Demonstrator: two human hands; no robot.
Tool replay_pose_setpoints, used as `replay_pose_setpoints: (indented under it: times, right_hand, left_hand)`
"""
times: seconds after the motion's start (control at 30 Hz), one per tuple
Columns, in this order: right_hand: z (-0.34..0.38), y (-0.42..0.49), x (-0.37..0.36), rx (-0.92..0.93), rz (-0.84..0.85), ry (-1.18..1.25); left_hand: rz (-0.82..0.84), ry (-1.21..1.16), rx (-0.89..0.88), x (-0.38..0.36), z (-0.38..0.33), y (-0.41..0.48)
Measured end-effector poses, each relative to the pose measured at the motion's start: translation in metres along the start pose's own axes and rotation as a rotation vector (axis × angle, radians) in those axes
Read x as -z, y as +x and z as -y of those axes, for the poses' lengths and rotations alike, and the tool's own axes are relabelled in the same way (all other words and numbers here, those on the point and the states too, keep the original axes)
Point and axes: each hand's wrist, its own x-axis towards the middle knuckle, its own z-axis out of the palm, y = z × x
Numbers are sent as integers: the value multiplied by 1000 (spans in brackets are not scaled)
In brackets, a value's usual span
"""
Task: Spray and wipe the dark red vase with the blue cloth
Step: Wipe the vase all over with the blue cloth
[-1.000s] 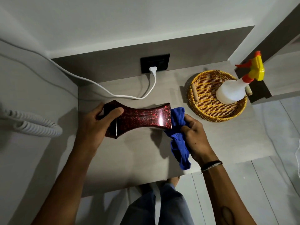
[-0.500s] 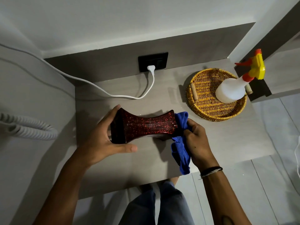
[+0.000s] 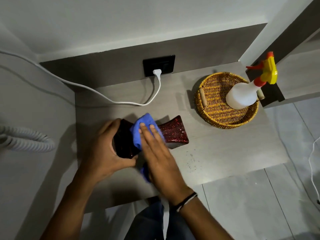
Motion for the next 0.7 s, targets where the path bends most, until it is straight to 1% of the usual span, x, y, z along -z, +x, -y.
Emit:
replay_pose_setpoints:
  times: [0.07,0.1,0.2,0.27,0.37,0.4,0.43,0.47,0.53,0.6,0.63,0.7]
  right_hand:
    - [-32,-1,9,-144,-21,-130]
    - [-46,-1,15,-216,-9,-141]
    - [-55,0,23,-335,20,-4]
    - [-33,4,19,-312,-27,165]
    - [12,5,14,-109,-106,446]
    - [16,5,13,-50,-101,475]
    - [11,3,13,-7,-81,464]
    - [-1,0,13,-5,-50,426]
    - [-36,-11,16,-137,12,300]
    - [-69,-16,24,-277,7,155]
    - [-79,-16,28,-325,4,135]
    - [-77,-11,34,-374,24,210]
  left_hand:
    - [-24,0,11,2,-5,-4]
    - [-26,3,18,3,-8,-5]
    - [-21,64,26,-2,-24,0]
    - [-5,90,48,-2,-33,5]
    - [2,69,51,1,-43,8]
    - [2,72,39,2,-43,9]
    - [3,88,31,2,-41,10]
    - [9,114,36,2,-39,10]
    - [21,174,60,1,-37,10]
    - [12,215,50,1,-40,8]
    - [9,229,37,0,-44,8]
    - [-6,260,15,-5,-53,12]
